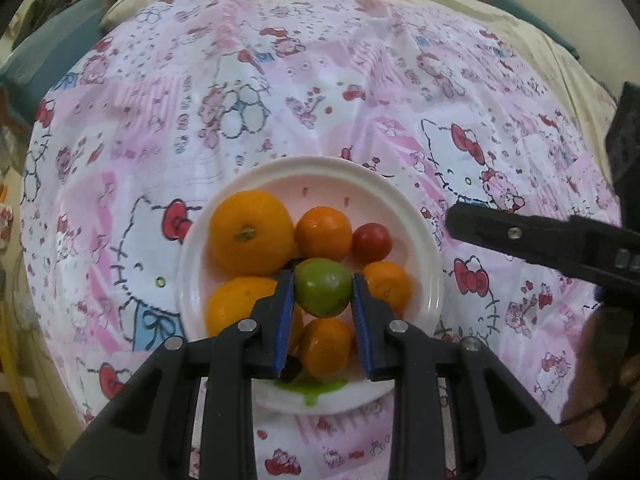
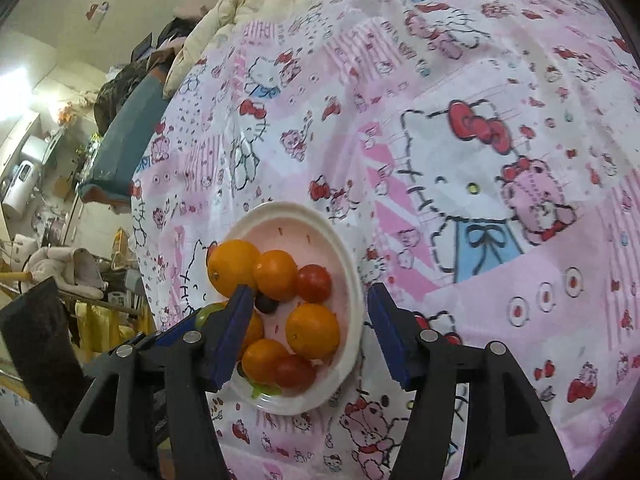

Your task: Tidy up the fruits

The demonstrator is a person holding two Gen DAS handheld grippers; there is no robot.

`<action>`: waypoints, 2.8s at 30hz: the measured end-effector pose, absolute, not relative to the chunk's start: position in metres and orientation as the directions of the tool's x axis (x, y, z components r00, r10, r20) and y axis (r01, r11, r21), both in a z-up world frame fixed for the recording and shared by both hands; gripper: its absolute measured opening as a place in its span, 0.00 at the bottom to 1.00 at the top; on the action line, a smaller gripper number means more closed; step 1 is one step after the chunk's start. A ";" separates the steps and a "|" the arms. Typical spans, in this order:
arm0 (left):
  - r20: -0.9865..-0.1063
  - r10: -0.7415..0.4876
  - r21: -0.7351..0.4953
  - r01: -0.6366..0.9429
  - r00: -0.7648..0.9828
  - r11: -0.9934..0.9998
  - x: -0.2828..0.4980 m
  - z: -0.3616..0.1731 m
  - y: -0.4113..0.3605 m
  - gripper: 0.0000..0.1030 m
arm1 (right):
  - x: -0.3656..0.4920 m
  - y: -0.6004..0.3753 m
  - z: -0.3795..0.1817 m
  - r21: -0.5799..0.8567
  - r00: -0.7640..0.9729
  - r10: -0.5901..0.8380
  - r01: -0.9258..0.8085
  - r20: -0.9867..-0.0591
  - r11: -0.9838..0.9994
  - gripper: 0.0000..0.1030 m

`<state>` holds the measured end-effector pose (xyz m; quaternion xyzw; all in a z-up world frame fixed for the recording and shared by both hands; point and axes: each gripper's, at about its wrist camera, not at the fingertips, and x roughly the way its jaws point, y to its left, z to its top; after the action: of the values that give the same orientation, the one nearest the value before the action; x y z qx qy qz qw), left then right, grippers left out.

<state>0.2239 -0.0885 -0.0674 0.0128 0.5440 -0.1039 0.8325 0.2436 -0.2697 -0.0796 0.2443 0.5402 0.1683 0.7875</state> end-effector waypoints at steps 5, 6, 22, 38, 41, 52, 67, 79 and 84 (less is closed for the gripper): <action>-0.919 -0.130 -0.066 0.180 0.371 0.981 0.230 -0.080 -0.098 0.24 | 0.242 -0.286 -0.081 0.567 0.370 0.520 0.023 -0.770 0.823 0.60; -0.920 -0.127 -0.064 0.179 0.371 0.982 0.230 -0.081 -0.098 0.24 | 0.242 -0.288 -0.081 0.569 0.371 0.520 0.027 -0.769 0.822 0.60; -0.922 -0.098 -0.035 0.172 0.375 0.984 0.233 -0.082 -0.104 0.65 | 0.241 -0.296 -0.071 0.586 0.394 0.529 0.031 -0.751 0.810 0.64; -0.857 -0.077 -0.037 0.088 0.510 0.995 0.175 -0.019 -0.061 0.65 | 0.198 -0.281 -0.032 0.513 0.444 0.485 -0.064 -0.754 0.856 0.79; -0.845 -0.081 -0.059 0.058 0.529 0.997 0.158 -0.010 -0.045 0.66 | 0.181 -0.269 -0.021 0.473 0.461 0.465 -0.107 -0.756 0.875 0.85; -0.818 -0.067 -0.089 -0.011 0.571 0.996 0.088 0.005 0.003 0.76 | 0.117 -0.245 -0.019 0.409 0.473 0.429 -0.151 -0.770 0.900 0.86; -0.714 -0.037 -0.079 -0.028 0.699 0.996 0.039 0.013 0.007 0.94 | 0.051 -0.217 -0.001 0.194 0.668 0.271 -0.189 -0.693 0.962 0.97; -0.706 -0.041 -0.075 -0.017 0.707 0.997 0.041 0.013 -0.001 0.96 | 0.056 -0.219 -0.007 0.173 0.681 0.239 -0.165 -0.692 0.971 1.00; -0.711 -0.039 -0.075 -0.020 0.702 0.997 0.041 0.012 -0.001 0.99 | 0.055 -0.218 -0.004 0.155 0.694 0.228 -0.168 -0.683 0.974 1.00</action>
<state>0.0415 -0.0012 0.0122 -0.0382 0.3858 -0.0054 0.9218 0.0552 -0.2178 -0.0037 0.0403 0.3759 0.1077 0.9195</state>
